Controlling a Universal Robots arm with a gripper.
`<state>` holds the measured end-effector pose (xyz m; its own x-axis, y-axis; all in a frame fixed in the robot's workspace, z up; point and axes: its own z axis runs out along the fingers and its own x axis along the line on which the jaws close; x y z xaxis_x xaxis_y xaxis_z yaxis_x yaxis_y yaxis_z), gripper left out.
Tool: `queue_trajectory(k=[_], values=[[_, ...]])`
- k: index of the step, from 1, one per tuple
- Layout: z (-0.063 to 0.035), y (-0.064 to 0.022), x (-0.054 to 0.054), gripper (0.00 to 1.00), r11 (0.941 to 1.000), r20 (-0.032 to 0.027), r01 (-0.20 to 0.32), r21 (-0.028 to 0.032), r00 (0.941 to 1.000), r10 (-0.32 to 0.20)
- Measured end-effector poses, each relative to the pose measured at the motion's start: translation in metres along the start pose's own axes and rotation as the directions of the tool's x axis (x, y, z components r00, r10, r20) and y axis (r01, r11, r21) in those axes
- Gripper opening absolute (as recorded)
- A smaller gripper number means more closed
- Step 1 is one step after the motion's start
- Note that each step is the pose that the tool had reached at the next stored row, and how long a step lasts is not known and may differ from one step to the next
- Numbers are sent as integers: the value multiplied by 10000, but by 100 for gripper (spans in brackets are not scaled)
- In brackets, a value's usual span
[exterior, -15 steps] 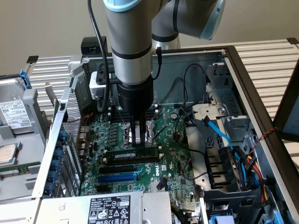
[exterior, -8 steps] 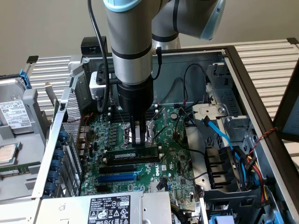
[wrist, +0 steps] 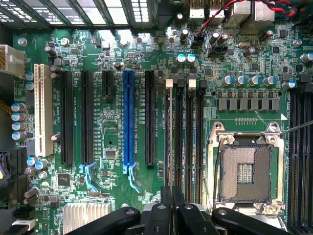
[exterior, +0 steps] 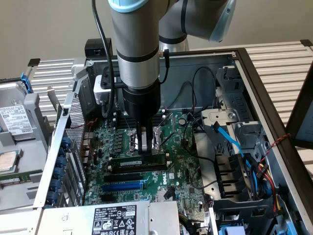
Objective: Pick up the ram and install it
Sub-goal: 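Insert the ram into the slot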
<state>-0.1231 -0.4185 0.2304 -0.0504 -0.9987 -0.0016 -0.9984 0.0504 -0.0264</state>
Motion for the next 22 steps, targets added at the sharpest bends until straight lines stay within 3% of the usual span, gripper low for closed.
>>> queue_trajectory(k=[4,7,16,22], values=[[0,1,0,15,10000,0,-1,-1,10000,1],[0,0,0,27,10000,0,-1,0,10000,1],[-2,0,0,27,10000,1,0,1,10000,0],[-194,-5,0,27,10000,1,-1,0,10000,1]])
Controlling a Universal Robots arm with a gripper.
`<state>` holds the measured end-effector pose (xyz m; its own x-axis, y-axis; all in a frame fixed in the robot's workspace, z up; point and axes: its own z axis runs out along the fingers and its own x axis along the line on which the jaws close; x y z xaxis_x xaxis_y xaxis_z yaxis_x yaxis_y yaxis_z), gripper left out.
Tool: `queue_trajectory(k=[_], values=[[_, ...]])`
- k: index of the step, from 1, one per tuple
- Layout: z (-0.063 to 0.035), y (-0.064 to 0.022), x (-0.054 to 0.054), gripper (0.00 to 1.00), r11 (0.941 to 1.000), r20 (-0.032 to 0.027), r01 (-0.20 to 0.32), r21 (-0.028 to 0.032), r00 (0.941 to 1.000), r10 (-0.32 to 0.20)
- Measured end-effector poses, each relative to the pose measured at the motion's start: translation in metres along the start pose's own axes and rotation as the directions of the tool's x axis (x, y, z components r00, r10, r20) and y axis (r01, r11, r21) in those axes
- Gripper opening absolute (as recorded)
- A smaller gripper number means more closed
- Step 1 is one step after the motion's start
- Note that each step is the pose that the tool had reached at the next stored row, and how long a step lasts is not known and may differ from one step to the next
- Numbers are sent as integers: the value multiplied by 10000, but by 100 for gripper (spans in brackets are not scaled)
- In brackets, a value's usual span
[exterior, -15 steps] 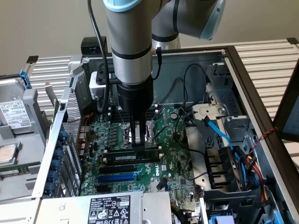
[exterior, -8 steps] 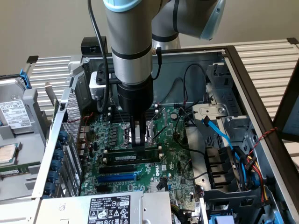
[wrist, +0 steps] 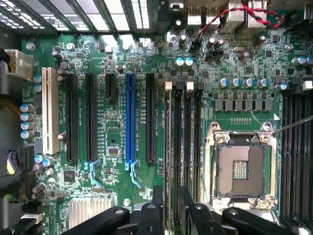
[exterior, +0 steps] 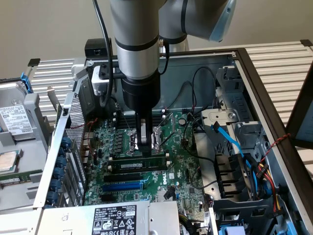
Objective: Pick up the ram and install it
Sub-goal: 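Insert the ram into the slot, then press down the ram until it locks into place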
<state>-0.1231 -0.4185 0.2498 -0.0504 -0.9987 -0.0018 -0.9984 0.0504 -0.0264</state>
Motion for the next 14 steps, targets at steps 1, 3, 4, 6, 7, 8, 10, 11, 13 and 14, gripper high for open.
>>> queue_trajectory(k=[1,3,4,6,7,8,10,11,13,14], values=[[-41,-1,0,27,10000,-3,0,-4,10000,0],[-85,-2,0,27,10000,-2,0,-4,10000,0],[-88,-2,0,27,10000,-1,0,-4,10000,0],[-88,-2,0,27,10000,0,0,-3,10000,0],[-88,-2,0,27,10000,-1,0,-4,10000,0],[-88,-2,0,27,10000,-1,0,-4,10000,0],[-88,-2,0,27,10000,-1,0,-4,10000,0],[-88,-2,0,27,10000,-1,0,-4,10000,0],[-88,-2,0,27,10000,-2,0,-4,10000,0],[-88,-2,0,27,10000,-1,0,-4,10000,0]])
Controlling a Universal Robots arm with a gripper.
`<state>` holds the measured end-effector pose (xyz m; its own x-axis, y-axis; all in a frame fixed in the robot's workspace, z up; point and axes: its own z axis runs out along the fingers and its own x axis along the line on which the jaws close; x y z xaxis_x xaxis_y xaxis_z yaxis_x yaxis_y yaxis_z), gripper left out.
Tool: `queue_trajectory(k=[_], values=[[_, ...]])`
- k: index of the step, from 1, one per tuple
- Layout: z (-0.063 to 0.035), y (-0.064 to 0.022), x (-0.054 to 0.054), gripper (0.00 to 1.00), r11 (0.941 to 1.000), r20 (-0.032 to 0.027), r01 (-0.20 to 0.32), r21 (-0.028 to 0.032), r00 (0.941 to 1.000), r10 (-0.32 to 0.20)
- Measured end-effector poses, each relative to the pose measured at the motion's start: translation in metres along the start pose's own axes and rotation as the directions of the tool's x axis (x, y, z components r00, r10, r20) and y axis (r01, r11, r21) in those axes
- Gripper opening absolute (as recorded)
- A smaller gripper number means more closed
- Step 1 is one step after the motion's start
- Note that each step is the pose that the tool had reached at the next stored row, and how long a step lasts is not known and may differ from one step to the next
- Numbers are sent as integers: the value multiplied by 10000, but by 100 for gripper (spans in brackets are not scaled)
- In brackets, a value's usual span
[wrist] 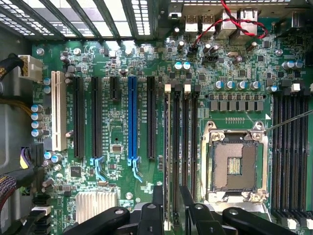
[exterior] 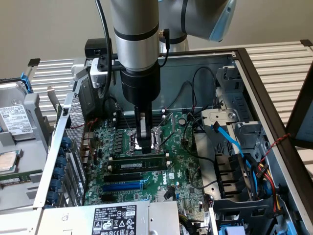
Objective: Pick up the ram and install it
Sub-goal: 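Press down the ram until it locks into place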
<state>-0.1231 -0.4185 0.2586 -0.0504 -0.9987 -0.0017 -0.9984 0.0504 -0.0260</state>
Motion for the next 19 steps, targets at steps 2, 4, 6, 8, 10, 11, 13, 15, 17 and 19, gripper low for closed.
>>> queue_trajectory(k=[2,4,6,8,10,11,13,15,17,19], values=[[0,0,0,27,10000,-1,0,0,10000,0],[0,0,0,27,10000,-1,0,0,10000,0],[0,0,0,27,10000,0,0,0,10000,0],[0,0,0,25,10000,0,0,0,10000,0],[0,0,0,18,10000,-1,1,0,10000,-1],[0,0,0,18,10000,0,0,0,10000,0],[0,0,0,18,10000,0,0,0,10000,0],[0,0,0,18,10000,-1,0,0,10000,0],[0,0,0,16,10000,0,0,0,10000,0],[0,0,0,16,10000,0,0,0,10000,0]])
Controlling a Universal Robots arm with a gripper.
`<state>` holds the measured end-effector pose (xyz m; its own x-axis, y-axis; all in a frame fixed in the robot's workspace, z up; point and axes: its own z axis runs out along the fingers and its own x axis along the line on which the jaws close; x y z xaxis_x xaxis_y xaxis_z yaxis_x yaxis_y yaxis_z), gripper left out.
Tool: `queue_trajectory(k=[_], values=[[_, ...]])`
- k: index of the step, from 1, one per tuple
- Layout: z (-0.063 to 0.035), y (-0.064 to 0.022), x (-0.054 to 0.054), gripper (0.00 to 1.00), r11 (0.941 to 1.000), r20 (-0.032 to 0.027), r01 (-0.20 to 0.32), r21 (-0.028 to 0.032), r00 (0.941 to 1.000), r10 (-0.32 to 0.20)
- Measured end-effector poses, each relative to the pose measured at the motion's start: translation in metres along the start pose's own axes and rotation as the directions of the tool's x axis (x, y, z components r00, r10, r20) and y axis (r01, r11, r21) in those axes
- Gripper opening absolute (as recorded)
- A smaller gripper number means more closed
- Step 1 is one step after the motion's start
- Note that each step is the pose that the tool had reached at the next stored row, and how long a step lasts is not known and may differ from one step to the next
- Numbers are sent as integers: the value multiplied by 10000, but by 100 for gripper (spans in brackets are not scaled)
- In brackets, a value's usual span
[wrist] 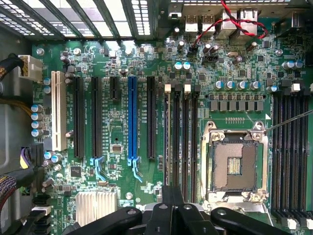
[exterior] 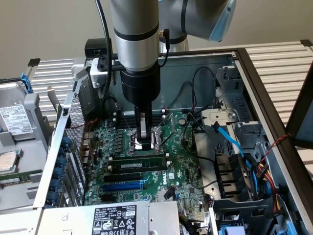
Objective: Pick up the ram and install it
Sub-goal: 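Press down the ram until it locks into place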
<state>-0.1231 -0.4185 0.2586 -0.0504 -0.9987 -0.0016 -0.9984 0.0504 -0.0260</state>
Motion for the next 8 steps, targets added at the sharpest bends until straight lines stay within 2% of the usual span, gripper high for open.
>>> queue_trajectory(k=[1,4,8], values=[[0,0,0,10,10000,0,0,0,10000,0],[0,0,0,10,10000,-5,-72,-2,10000,72],[23,-1,0,10,9989,-8,-479,1,9989,479]])
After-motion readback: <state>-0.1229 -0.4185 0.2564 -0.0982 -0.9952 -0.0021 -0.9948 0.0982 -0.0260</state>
